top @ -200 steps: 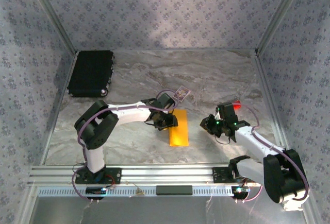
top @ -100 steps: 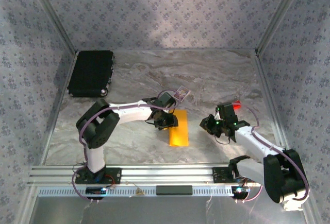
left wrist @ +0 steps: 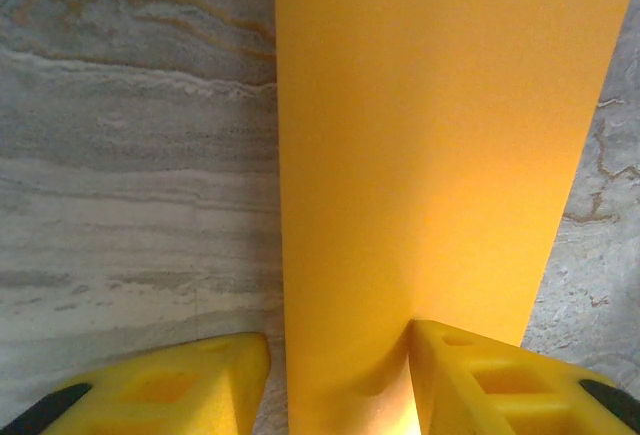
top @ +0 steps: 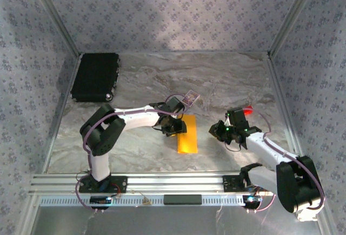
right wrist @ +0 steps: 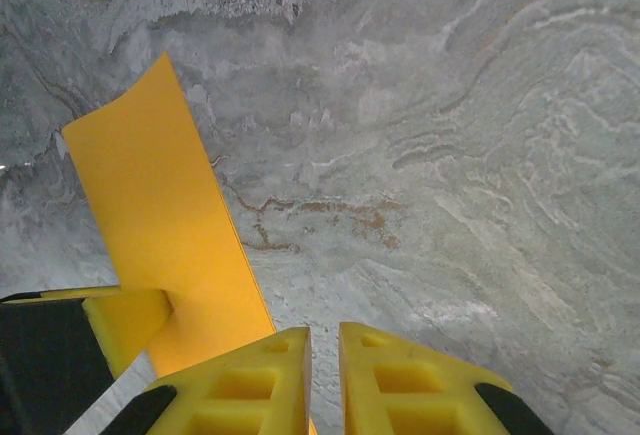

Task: Fold a paper plane with a square sheet of paper (pick it up from the middle)
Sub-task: First fold the square sheet of paper in half at the center of the table.

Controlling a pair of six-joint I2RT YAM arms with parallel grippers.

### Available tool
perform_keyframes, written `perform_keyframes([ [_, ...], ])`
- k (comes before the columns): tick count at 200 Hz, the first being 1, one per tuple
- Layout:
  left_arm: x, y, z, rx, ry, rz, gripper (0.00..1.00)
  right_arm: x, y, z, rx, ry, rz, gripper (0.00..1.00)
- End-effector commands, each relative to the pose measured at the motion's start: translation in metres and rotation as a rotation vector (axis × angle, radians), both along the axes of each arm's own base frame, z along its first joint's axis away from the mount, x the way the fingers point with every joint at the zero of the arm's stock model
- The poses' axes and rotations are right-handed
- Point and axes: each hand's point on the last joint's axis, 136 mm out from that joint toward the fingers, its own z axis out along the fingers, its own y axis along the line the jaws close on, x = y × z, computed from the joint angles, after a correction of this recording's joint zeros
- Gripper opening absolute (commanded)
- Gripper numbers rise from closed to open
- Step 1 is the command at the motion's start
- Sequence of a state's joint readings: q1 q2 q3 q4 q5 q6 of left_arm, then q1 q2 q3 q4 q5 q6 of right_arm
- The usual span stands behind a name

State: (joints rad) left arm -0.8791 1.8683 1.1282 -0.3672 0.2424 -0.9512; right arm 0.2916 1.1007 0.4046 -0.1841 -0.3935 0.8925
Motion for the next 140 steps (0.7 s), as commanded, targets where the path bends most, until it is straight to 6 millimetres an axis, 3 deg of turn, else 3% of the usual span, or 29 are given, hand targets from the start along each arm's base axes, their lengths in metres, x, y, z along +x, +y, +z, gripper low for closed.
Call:
perform_keyframes([
  [1, -0.004, 0.011, -0.046, 0.088, 0.015, -0.006, 0.45, 0.002, 0.005, 0.006, 0.008, -0.015, 0.03, 0.16],
  [140, -0.005, 0.008, -0.048, 0.075, 0.027, 0.0, 0.44, 0.004, 0.016, 0.009, 0.027, -0.021, 0.056, 0.12],
])
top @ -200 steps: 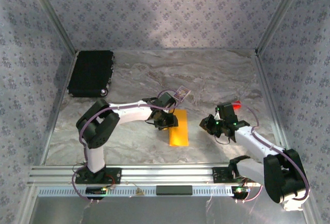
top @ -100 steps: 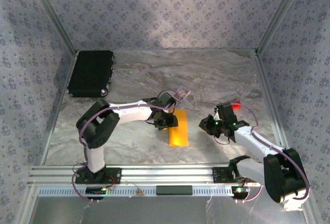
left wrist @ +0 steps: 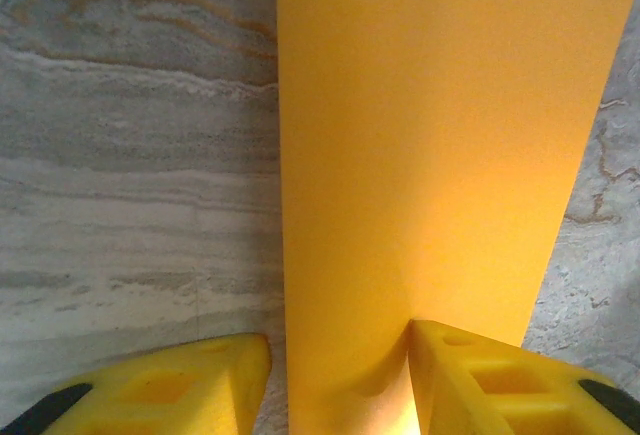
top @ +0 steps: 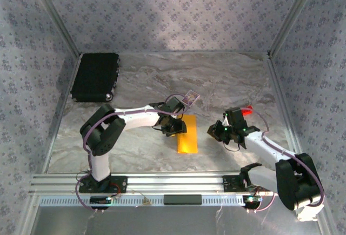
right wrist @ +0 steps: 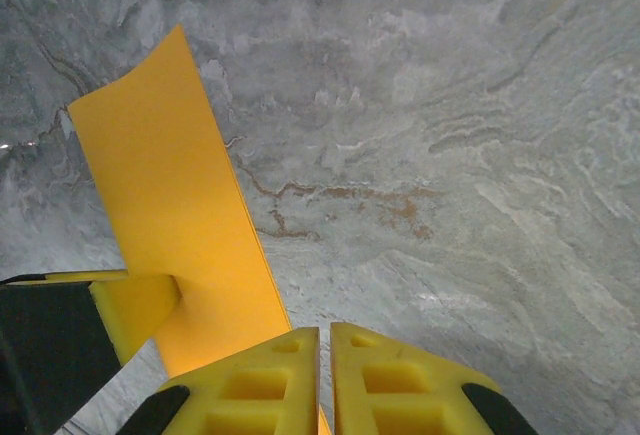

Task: Fold a paper plane with a square sheet of paper (pick it up from the middle)
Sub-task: First fold the square sheet of paper in half at the center of the table, then hold the paper at the center of the table.

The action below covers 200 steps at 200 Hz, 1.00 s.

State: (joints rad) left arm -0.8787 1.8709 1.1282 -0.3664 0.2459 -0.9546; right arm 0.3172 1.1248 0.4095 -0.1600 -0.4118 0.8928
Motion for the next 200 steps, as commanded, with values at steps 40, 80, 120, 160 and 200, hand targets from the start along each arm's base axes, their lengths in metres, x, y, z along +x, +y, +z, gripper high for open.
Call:
perform_keyframes([
  [40, -0.005, 0.009, -0.049, 0.082, 0.03, 0.0, 0.45, 0.005, 0.009, 0.007, 0.009, -0.018, 0.03, 0.12],
  [80, -0.006, 0.01, -0.05, 0.086, 0.033, 0.005, 0.45, 0.006, 0.013, 0.006, 0.009, -0.017, 0.041, 0.12],
  [120, -0.006, 0.009, -0.05, 0.084, 0.035, 0.0, 0.45, 0.009, 0.025, 0.009, 0.027, -0.037, 0.082, 0.08],
  [160, -0.007, 0.009, -0.051, 0.084, 0.037, -0.001, 0.45, 0.014, 0.05, 0.016, 0.033, -0.058, 0.178, 0.01],
  [200, -0.006, 0.008, -0.051, 0.081, 0.035, -0.004, 0.45, 0.018, 0.071, 0.01, 0.038, -0.048, 0.237, 0.0],
])
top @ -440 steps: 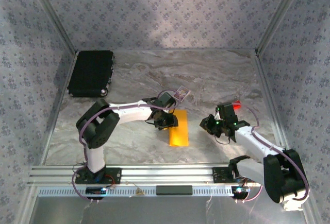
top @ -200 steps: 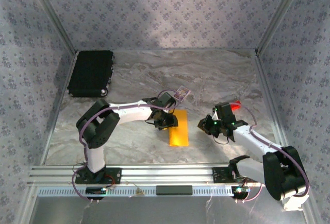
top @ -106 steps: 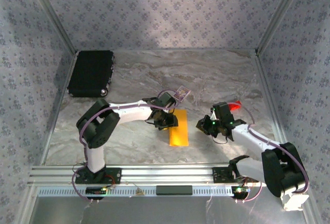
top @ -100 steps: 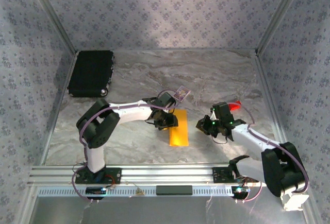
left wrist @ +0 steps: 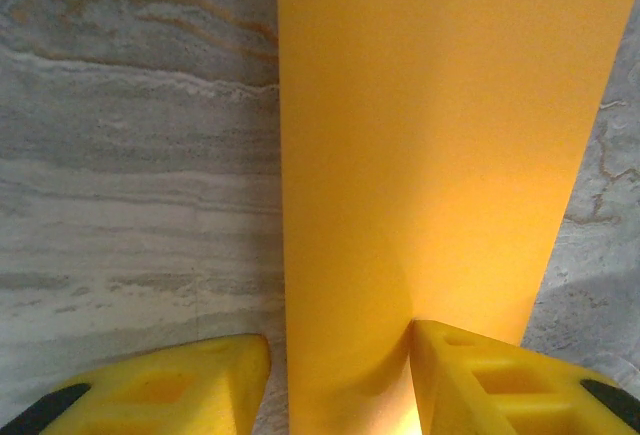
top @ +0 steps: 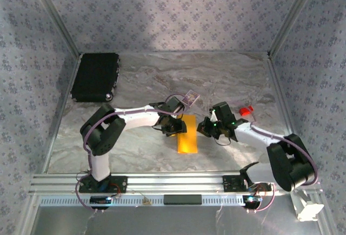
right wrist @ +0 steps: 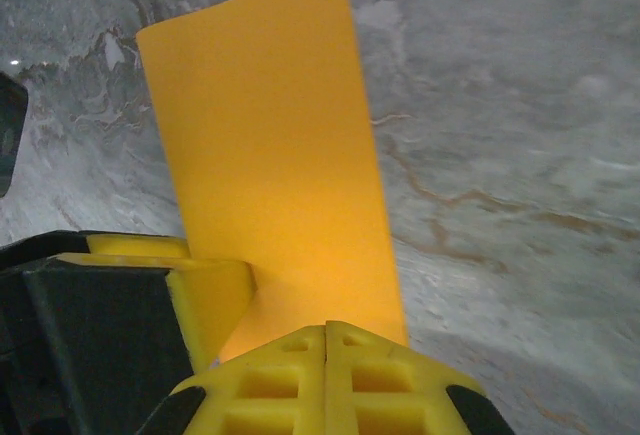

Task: Fold a paper plane with a square sheet of paper (pick it up from the middle)
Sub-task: Hold the paper at the center of the table.

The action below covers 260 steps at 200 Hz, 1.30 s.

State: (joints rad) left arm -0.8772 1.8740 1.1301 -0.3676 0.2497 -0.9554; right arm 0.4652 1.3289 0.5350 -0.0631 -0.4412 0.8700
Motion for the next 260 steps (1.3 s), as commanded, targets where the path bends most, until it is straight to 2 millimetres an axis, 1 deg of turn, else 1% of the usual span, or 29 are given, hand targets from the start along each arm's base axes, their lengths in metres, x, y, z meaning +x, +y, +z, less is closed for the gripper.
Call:
perform_keyframes([
  [1, -0.006, 0.008, -0.05, 0.081, 0.03, -0.004, 0.45, 0.006, 0.016, 0.005, 0.019, -0.026, 0.057, 0.0],
  [31, -0.006, 0.008, -0.051, 0.082, 0.031, -0.004, 0.45, 0.008, 0.028, 0.002, 0.016, -0.018, 0.099, 0.0],
  [61, -0.006, 0.007, -0.05, 0.08, 0.029, -0.007, 0.45, 0.006, 0.033, -0.01, 0.007, 0.012, 0.121, 0.0],
  [78, -0.007, 0.008, -0.051, 0.083, 0.031, -0.007, 0.45, 0.0, 0.033, -0.02, -0.007, 0.035, 0.145, 0.0],
  [88, -0.007, 0.008, -0.051, 0.083, 0.032, -0.009, 0.45, -0.005, 0.029, -0.03, -0.037, 0.057, 0.15, 0.0],
  [97, -0.006, 0.007, -0.05, 0.082, 0.03, -0.007, 0.45, -0.013, 0.021, -0.044, -0.08, 0.083, 0.148, 0.0],
  [118, -0.006, 0.007, -0.05, 0.08, 0.03, -0.01, 0.45, -0.029, 0.009, -0.066, -0.126, 0.135, 0.17, 0.0],
  [134, -0.005, 0.005, -0.049, 0.074, 0.026, -0.011, 0.45, -0.038, -0.001, -0.077, -0.181, 0.165, 0.18, 0.0],
  [145, -0.005, 0.005, -0.045, 0.067, 0.02, -0.009, 0.45, -0.04, -0.006, -0.08, -0.204, 0.173, 0.184, 0.0],
  [165, -0.001, 0.001, -0.033, 0.034, -0.003, -0.002, 0.47, -0.037, -0.01, -0.078, -0.219, 0.166, 0.196, 0.0],
  [174, 0.001, -0.001, -0.024, 0.016, -0.02, 0.006, 0.48, -0.035, -0.011, -0.076, -0.225, 0.163, 0.2, 0.0],
  [193, 0.009, -0.004, 0.002, -0.038, -0.076, 0.018, 0.51, -0.031, -0.011, -0.072, -0.222, 0.157, 0.211, 0.0],
  [202, 0.013, -0.005, 0.018, -0.072, -0.106, 0.024, 0.53, -0.03, -0.011, -0.07, -0.22, 0.158, 0.209, 0.0],
  [222, 0.019, -0.005, 0.044, -0.151, -0.139, 0.035, 0.53, -0.028, -0.012, -0.071, -0.217, 0.162, 0.2, 0.0],
  [238, 0.023, -0.009, 0.062, -0.245, -0.152, 0.034, 0.51, -0.028, -0.013, -0.072, -0.217, 0.167, 0.196, 0.0],
  [252, 0.026, -0.01, 0.071, -0.295, -0.167, 0.041, 0.47, -0.028, -0.013, -0.073, -0.217, 0.168, 0.196, 0.0],
  [260, 0.028, -0.01, 0.076, -0.325, -0.175, 0.041, 0.43, -0.028, -0.013, -0.073, -0.217, 0.169, 0.196, 0.0],
])
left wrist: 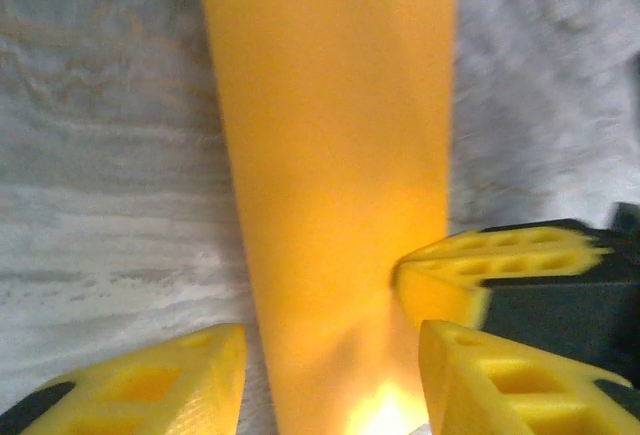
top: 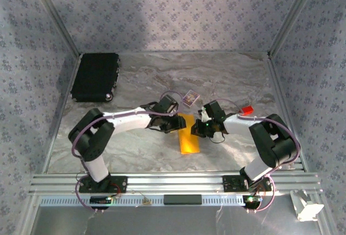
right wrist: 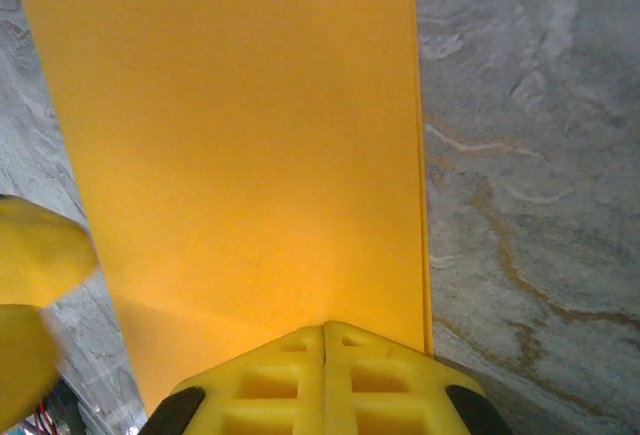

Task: Fold a paper plane with a square sheet of paper (pick it up from the middle)
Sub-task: Hold the paper at the center of the table, then first fold the square sheet of paper in half at the center of the table.

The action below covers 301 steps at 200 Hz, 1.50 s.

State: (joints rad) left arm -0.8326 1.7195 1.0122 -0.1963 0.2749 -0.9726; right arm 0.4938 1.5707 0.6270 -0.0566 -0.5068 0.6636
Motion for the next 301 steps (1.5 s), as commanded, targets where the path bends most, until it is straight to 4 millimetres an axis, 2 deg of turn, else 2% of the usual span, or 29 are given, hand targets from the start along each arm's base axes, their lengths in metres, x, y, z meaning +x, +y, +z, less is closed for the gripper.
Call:
perform_keyframes([
  [1, 0.01, -0.012, 0.035, -0.153, -0.07, -0.01, 0.43, -0.027, -0.034, -0.038, -0.173, 0.126, -0.024, 0.0],
  [23, 0.008, -0.027, 0.045, -0.272, -0.066, -0.06, 0.2, -0.026, -0.035, -0.038, -0.175, 0.123, -0.026, 0.0],
  [42, 0.006, -0.032, 0.039, -0.294, -0.038, -0.079, 0.0, -0.027, -0.035, -0.038, -0.175, 0.125, -0.027, 0.0],
  [90, 0.007, -0.029, 0.01, -0.304, 0.04, -0.027, 0.0, -0.028, -0.035, -0.038, -0.175, 0.123, -0.034, 0.0],
  [139, 0.003, -0.018, -0.01, -0.257, 0.065, -0.009, 0.0, -0.03, -0.036, -0.041, -0.178, 0.132, -0.036, 0.0],
  [180, -0.002, -0.003, -0.037, -0.197, 0.095, 0.009, 0.0, -0.029, -0.034, -0.042, -0.173, 0.136, -0.04, 0.0],
  [204, -0.008, 0.013, -0.054, -0.118, 0.1, 0.011, 0.0, -0.028, -0.032, -0.04, -0.158, 0.134, -0.048, 0.0],
  [242, -0.011, 0.026, -0.069, -0.04, 0.098, -0.004, 0.0, -0.029, -0.034, -0.041, -0.168, 0.138, -0.058, 0.0],
  [260, -0.007, 0.022, -0.062, -0.068, 0.083, -0.001, 0.0, -0.03, -0.034, -0.041, -0.165, 0.138, -0.058, 0.0],
  [301, 0.012, -0.002, -0.013, -0.167, -0.003, -0.037, 0.0, -0.03, -0.034, -0.039, -0.169, 0.133, -0.053, 0.0],
])
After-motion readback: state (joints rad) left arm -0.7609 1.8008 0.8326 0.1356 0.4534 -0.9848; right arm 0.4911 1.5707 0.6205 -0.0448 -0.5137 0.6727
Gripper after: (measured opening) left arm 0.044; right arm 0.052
